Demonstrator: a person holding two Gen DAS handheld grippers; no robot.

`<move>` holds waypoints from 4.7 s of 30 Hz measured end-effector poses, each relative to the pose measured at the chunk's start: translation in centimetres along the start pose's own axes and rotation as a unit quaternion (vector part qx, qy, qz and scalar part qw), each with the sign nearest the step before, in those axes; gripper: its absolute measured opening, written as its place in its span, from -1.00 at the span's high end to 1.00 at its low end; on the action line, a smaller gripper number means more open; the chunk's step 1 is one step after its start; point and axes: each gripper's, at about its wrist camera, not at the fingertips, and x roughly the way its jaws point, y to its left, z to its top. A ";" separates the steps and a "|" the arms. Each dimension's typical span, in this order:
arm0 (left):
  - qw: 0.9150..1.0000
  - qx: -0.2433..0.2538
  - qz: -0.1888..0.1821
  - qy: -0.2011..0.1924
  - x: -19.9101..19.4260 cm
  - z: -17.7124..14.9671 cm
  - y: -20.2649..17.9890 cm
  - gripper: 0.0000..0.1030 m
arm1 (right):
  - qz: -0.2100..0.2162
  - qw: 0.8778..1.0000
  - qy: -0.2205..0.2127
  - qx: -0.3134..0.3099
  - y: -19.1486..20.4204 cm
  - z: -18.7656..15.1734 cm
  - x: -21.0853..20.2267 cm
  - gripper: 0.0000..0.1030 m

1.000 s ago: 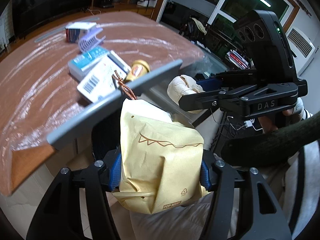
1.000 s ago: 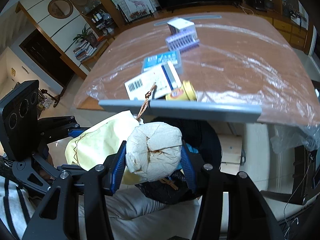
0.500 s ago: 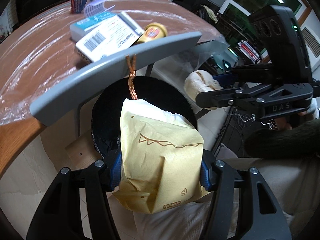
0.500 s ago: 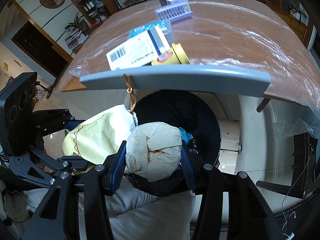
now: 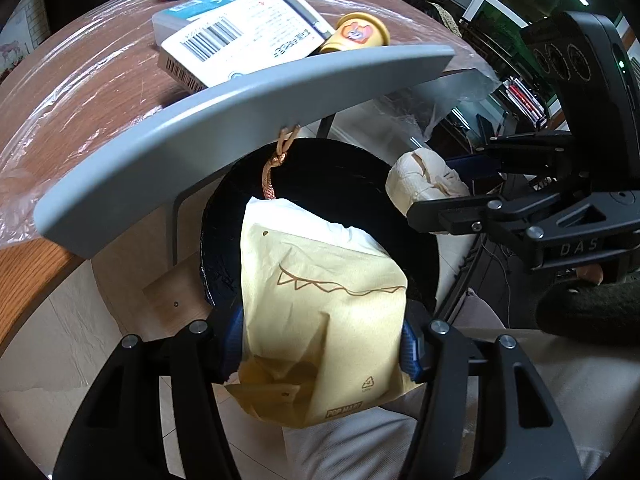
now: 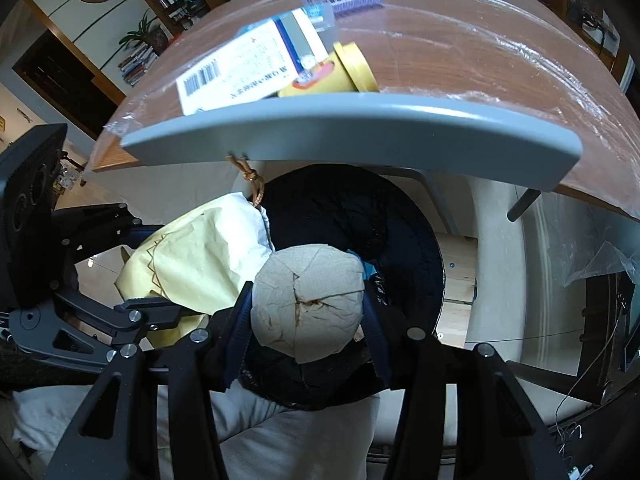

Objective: Collect trash
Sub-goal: 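Lower the yellow bag with the left tool while the right tool lowers the paper ball over the bin, then open the left tool to drop the yellow bag while the right tool releases the paper ball into the bin, then grasp the white barcode medicine box with the left tool while the right tool grasps the yellow cup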

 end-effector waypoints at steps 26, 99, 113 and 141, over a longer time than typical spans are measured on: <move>0.999 -0.014 0.031 0.042 5.4 1.0 1.7 -0.17 | -0.033 0.998 0.041 0.038 -1.5 0.1 5.0 0.03; 0.997 0.054 0.020 -0.055 -3.8 11.9 3.0 -0.63 | -0.044 0.998 0.004 -0.045 0.6 10.6 -4.4 -0.36; 0.995 0.087 -0.056 0.013 -2.5 12.4 3.9 -0.47 | 0.009 0.990 0.121 -0.075 1.0 13.3 -1.8 -0.32; 0.989 0.101 -0.094 0.053 -1.9 14.5 4.9 0.16 | 0.019 0.963 0.239 -0.127 6.1 16.0 3.0 -0.18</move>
